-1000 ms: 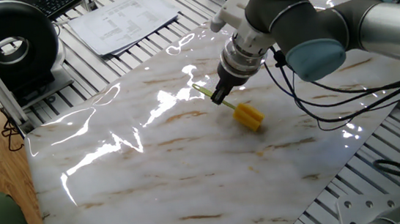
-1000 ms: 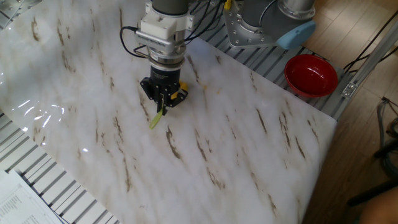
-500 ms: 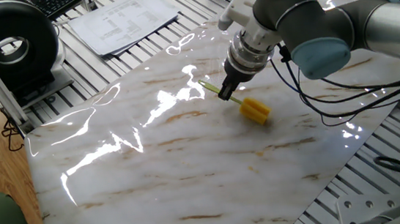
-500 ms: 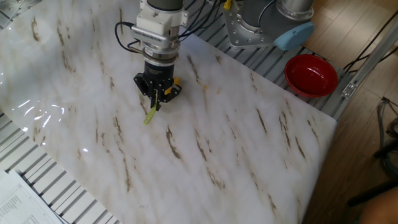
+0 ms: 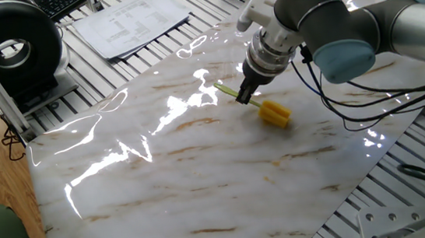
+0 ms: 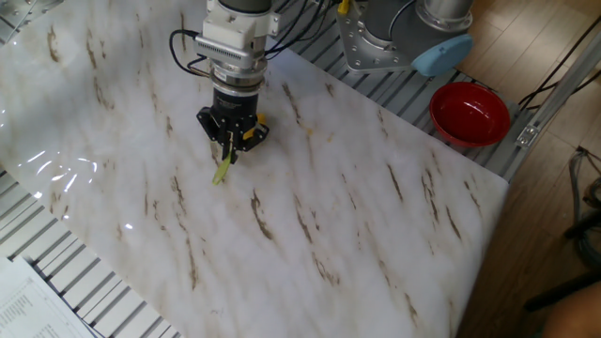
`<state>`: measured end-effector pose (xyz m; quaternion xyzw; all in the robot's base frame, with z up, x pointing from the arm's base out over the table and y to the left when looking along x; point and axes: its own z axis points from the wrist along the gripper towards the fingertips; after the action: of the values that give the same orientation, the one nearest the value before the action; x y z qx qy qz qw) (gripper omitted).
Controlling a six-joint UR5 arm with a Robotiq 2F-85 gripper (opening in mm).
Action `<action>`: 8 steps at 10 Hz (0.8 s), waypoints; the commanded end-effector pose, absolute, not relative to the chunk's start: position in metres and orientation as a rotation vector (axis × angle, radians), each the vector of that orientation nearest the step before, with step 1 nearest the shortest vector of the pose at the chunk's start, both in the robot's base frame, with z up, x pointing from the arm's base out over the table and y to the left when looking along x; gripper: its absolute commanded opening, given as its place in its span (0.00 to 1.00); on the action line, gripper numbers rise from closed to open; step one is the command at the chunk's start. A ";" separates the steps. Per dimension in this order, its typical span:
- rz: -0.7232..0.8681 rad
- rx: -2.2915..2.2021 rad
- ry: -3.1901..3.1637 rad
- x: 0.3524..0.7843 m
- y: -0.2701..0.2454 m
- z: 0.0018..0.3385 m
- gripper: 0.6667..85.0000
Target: Scrub the table with a brush
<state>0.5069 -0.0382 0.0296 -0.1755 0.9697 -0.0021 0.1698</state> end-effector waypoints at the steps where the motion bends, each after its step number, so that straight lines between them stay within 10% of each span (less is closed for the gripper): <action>1: -0.021 -0.507 2.742 0.510 -0.046 0.030 0.00; 8: -0.057 -0.520 2.771 0.509 -0.061 0.036 0.00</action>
<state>0.5088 -0.0534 0.0307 -0.1856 0.9683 -0.0183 0.1664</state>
